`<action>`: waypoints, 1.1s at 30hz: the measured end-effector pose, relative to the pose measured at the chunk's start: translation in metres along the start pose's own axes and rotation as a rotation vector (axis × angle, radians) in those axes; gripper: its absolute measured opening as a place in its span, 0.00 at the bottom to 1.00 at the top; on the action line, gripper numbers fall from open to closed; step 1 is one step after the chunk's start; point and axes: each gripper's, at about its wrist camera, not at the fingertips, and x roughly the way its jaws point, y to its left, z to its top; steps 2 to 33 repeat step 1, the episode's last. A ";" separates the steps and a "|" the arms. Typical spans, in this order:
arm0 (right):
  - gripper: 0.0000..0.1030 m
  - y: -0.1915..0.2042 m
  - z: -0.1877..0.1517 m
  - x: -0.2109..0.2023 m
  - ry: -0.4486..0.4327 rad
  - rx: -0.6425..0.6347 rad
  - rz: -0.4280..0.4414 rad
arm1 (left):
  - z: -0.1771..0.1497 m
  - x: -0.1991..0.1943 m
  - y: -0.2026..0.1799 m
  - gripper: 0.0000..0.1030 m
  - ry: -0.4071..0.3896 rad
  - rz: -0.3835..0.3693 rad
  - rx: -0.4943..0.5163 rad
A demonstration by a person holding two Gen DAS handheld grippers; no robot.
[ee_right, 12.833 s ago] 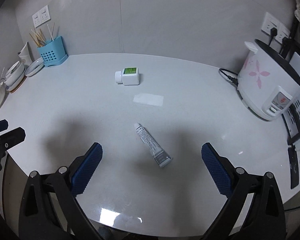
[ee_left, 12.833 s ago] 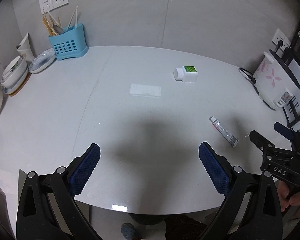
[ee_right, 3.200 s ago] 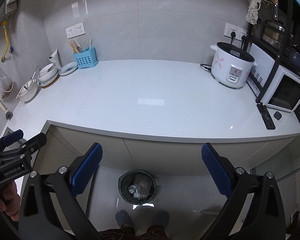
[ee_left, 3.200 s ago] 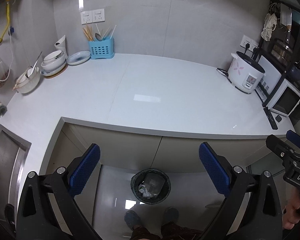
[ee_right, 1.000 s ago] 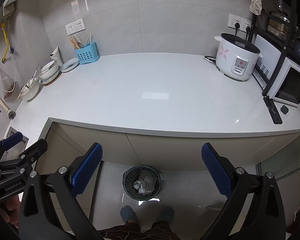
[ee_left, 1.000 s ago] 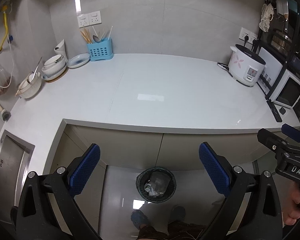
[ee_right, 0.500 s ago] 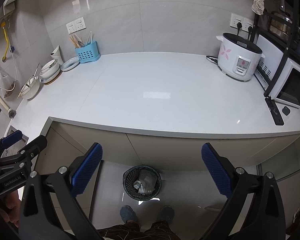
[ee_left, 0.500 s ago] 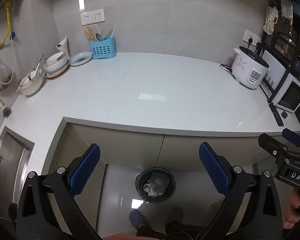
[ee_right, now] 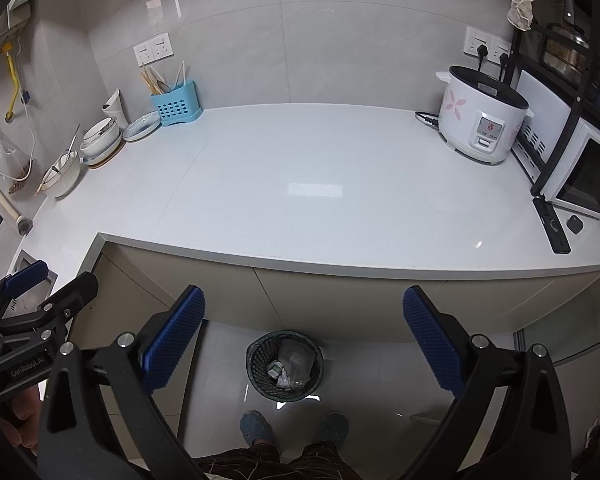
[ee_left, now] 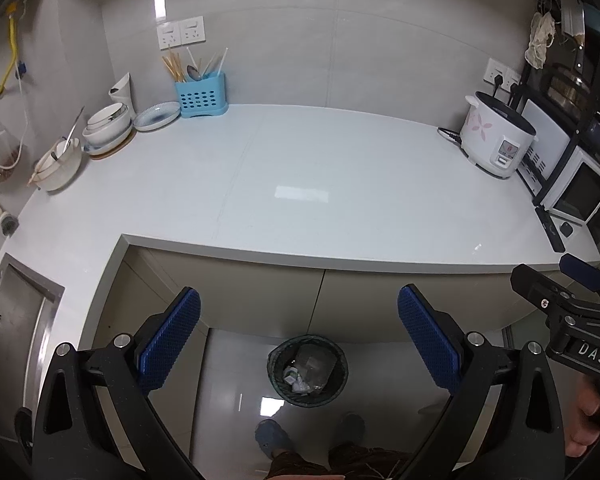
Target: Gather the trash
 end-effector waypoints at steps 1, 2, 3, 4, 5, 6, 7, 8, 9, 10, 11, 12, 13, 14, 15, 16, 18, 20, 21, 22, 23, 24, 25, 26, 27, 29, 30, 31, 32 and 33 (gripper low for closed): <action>0.93 0.001 0.000 0.001 0.000 0.000 0.000 | 0.000 0.000 0.000 0.94 0.001 -0.003 0.000; 0.93 0.001 0.000 0.001 0.000 0.000 0.000 | 0.000 0.000 0.000 0.94 0.001 -0.003 0.000; 0.93 0.001 0.000 0.001 0.000 0.000 0.000 | 0.000 0.000 0.000 0.94 0.001 -0.003 0.000; 0.93 0.001 0.000 0.001 0.000 0.000 0.000 | 0.000 0.000 0.000 0.94 0.001 -0.003 0.000; 0.93 0.001 0.000 0.001 0.000 0.000 0.000 | 0.000 0.000 0.000 0.94 0.001 -0.003 0.000; 0.93 0.001 0.000 0.001 0.000 0.000 0.000 | 0.000 0.000 0.000 0.94 0.001 -0.003 0.000; 0.93 0.001 0.000 0.001 0.000 0.000 0.000 | 0.000 0.000 0.000 0.94 0.001 -0.003 0.000; 0.93 0.001 0.000 0.001 0.000 0.000 0.000 | 0.000 0.000 0.000 0.94 0.001 -0.003 0.000; 0.93 0.001 0.000 0.001 0.000 0.000 0.000 | 0.000 0.000 0.000 0.94 0.001 -0.003 0.000; 0.93 0.001 0.000 0.001 0.000 0.000 0.000 | 0.000 0.000 0.000 0.94 0.001 -0.003 0.000; 0.93 0.001 0.000 0.001 0.000 0.000 0.000 | 0.000 0.000 0.000 0.94 0.001 -0.003 0.000; 0.93 0.001 0.000 0.001 0.000 0.000 0.000 | 0.000 0.000 0.000 0.94 0.001 -0.003 0.000; 0.93 0.001 0.000 0.001 0.000 0.000 0.000 | 0.000 0.000 0.000 0.94 0.001 -0.003 0.000; 0.93 0.001 0.000 0.001 0.000 0.000 0.000 | 0.000 0.000 0.000 0.94 0.001 -0.003 0.000; 0.93 0.001 0.000 0.001 0.000 0.000 0.000 | 0.000 0.000 0.000 0.94 0.001 -0.003 0.000; 0.93 0.001 0.000 0.001 0.000 0.000 0.000 | 0.000 0.000 0.000 0.94 0.001 -0.003 0.000; 0.93 0.001 0.000 0.001 0.000 0.000 0.000 | 0.000 0.000 0.000 0.94 0.001 -0.003 0.000; 0.93 0.001 0.000 0.001 0.000 0.000 0.000 | 0.000 0.000 0.000 0.94 0.001 -0.003 0.000; 0.93 0.001 0.000 0.001 0.000 0.000 0.000 | 0.000 0.000 0.000 0.94 0.001 -0.003 0.000; 0.93 0.001 0.000 0.001 0.000 0.000 0.000 | 0.000 0.000 0.000 0.94 0.001 -0.003 0.000; 0.93 0.001 0.000 0.001 0.000 0.000 0.000 | 0.000 0.000 0.000 0.94 0.001 -0.003 0.000; 0.93 0.001 0.000 0.001 0.000 0.000 0.000 | 0.000 0.000 0.000 0.94 0.001 -0.003 0.000; 0.93 0.001 0.000 0.001 0.000 0.000 0.000 | 0.000 0.000 0.000 0.94 0.001 -0.003 0.000; 0.93 0.001 0.000 0.001 0.000 0.000 0.000 | 0.000 0.000 0.000 0.94 0.001 -0.003 0.000; 0.93 0.001 0.000 0.001 0.000 0.000 0.000 | 0.000 0.000 0.000 0.94 0.001 -0.003 0.000; 0.93 0.001 0.000 0.001 0.000 0.000 0.000 | 0.000 0.000 0.000 0.94 0.001 -0.003 0.000; 0.93 0.001 0.000 0.001 0.000 0.000 0.000 | 0.000 0.000 0.000 0.94 0.001 -0.003 0.000; 0.93 0.001 0.000 0.001 0.000 0.000 0.000 | 0.000 0.000 0.000 0.94 0.001 -0.003 0.000; 0.93 0.001 0.000 0.001 0.000 0.000 0.000 | 0.000 0.000 0.000 0.94 0.001 -0.003 0.000; 0.93 0.001 0.000 0.001 0.000 0.000 0.000 | 0.000 0.000 0.000 0.94 0.001 -0.003 0.000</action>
